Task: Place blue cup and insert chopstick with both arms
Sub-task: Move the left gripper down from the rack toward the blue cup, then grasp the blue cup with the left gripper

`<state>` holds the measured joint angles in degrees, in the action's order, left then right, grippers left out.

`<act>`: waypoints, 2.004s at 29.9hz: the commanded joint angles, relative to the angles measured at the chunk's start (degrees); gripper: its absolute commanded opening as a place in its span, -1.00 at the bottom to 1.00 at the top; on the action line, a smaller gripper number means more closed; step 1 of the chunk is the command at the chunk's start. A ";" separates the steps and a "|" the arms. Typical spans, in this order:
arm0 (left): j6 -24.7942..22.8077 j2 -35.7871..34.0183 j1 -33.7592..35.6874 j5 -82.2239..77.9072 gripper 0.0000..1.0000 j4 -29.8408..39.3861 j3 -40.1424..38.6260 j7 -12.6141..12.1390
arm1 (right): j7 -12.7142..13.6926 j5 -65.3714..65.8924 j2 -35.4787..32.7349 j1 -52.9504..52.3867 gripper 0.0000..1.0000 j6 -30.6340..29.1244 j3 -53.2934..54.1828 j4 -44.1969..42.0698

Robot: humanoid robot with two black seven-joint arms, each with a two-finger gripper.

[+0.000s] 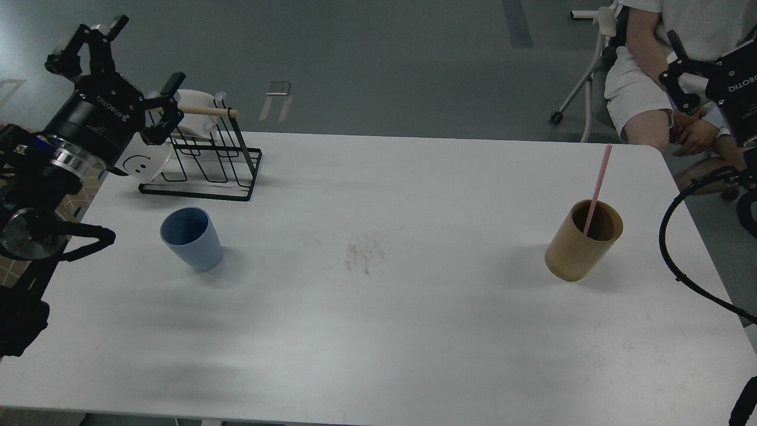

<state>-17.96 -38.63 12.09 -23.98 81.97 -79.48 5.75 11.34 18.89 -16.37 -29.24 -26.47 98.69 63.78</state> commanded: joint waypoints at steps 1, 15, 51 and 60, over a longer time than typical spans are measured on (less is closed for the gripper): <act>-0.93 -8.82 -5.93 -7.37 0.94 6.62 -3.66 0.40 | 0.00 0.00 0.02 0.23 1.00 0.01 0.80 0.64; -7.88 -27.90 -9.80 -61.15 0.93 16.63 -2.17 8.66 | 0.00 0.00 0.02 1.99 1.00 0.10 0.89 4.42; -6.30 -14.29 -2.42 -87.45 0.72 2.76 21.56 8.66 | 0.00 0.00 -0.06 3.66 1.00 0.10 1.94 6.18; -4.19 -11.65 -1.37 -88.95 0.47 -0.05 24.38 8.49 | 0.00 0.00 -0.06 4.10 1.00 0.01 2.03 6.18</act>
<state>-23.10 -51.19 10.56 -112.59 83.20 -55.91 14.31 11.33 18.89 -16.37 -25.25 -26.37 100.72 69.95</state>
